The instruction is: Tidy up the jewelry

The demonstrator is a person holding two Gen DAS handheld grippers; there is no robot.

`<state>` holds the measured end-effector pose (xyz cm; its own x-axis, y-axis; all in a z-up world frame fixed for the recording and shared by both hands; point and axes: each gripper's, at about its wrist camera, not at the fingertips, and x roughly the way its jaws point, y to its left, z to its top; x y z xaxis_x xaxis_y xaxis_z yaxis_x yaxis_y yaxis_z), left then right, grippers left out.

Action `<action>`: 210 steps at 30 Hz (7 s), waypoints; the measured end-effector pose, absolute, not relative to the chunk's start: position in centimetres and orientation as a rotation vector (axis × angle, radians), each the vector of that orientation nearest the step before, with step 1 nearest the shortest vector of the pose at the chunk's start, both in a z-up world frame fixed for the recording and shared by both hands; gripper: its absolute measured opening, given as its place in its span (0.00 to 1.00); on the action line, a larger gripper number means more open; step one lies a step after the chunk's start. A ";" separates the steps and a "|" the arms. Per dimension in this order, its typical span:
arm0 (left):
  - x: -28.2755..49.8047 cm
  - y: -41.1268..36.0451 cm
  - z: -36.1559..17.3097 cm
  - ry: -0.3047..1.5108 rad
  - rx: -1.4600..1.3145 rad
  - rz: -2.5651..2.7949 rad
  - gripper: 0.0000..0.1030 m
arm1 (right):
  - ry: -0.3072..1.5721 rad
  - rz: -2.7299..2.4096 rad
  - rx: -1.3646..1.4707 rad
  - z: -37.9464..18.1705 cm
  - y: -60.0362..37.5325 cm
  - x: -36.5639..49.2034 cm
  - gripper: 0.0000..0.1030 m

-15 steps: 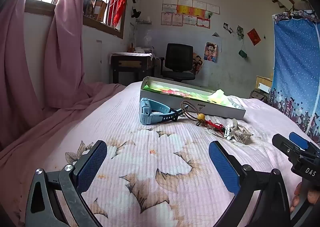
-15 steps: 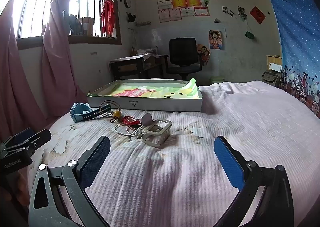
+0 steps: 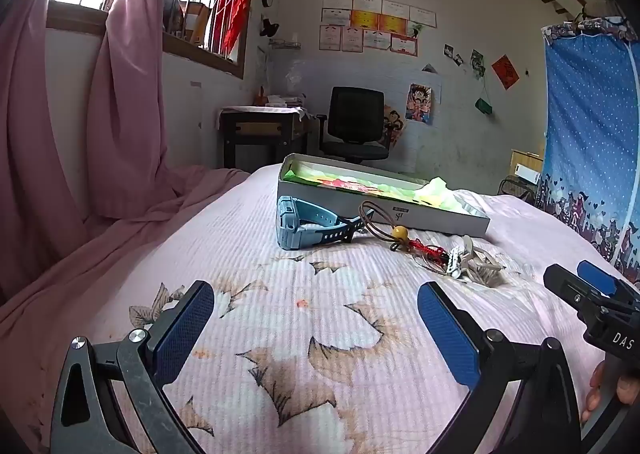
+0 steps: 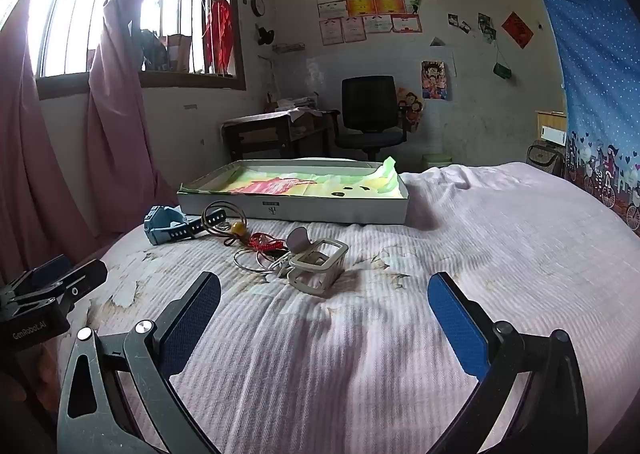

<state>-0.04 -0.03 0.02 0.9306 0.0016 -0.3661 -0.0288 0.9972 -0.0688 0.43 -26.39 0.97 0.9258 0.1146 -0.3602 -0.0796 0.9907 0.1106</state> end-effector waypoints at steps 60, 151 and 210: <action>-0.6 -0.2 0.7 0.367 -0.062 0.014 0.99 | 0.372 0.100 0.096 1.2 -26.4 0.3 0.99; 14.7 3.6 -1.2 0.611 -0.222 -0.060 0.36 | 0.725 0.283 0.152 -2.5 -25.5 13.5 0.48; 14.4 2.5 3.7 0.569 0.112 -0.066 0.22 | 0.516 0.353 0.202 2.7 -24.0 20.6 0.48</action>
